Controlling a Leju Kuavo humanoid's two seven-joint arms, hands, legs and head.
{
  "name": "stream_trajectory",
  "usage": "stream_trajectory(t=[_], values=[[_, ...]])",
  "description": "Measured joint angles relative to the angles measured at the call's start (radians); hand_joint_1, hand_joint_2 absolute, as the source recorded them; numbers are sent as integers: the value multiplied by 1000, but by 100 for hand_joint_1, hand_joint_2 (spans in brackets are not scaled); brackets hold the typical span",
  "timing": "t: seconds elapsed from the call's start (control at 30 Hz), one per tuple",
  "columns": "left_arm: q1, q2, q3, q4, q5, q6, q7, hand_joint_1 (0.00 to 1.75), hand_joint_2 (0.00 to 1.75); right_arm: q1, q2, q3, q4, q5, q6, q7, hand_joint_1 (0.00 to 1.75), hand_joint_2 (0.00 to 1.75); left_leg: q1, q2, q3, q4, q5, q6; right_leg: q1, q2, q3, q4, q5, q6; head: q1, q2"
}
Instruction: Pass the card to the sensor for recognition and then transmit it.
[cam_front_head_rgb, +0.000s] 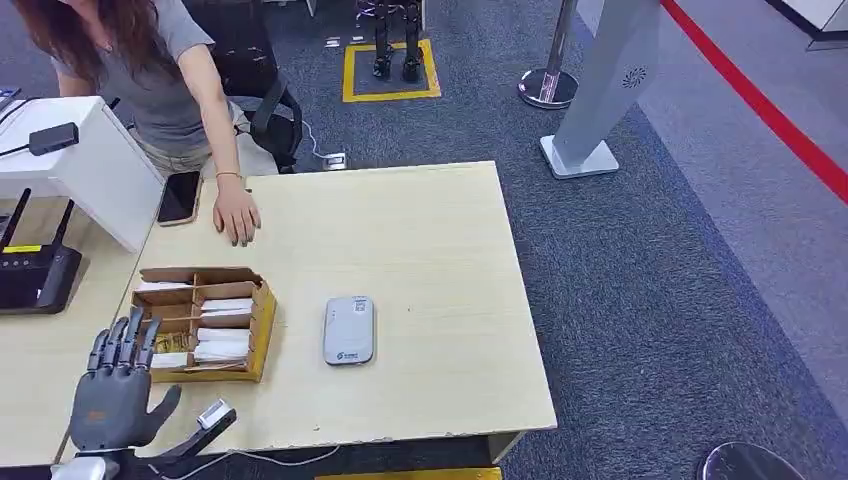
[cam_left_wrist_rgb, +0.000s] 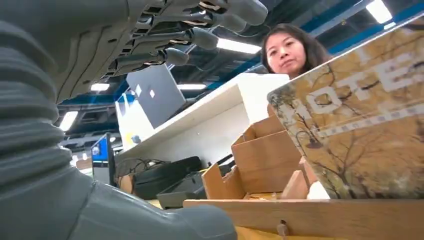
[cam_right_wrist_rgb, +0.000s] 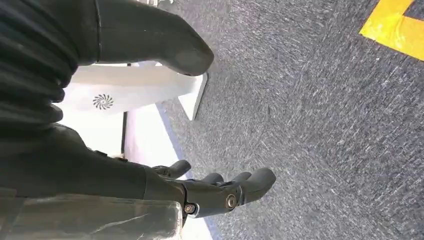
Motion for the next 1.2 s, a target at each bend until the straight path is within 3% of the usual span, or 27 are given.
stream_trajectory(t=[1.2], values=[[-1,33,-58,0,-3,27,-41,0,175,-3,0,-1,0,10,13,-17,0,175,0,0,0,0,0,0,0,0,0,0,0,0,0,0]])
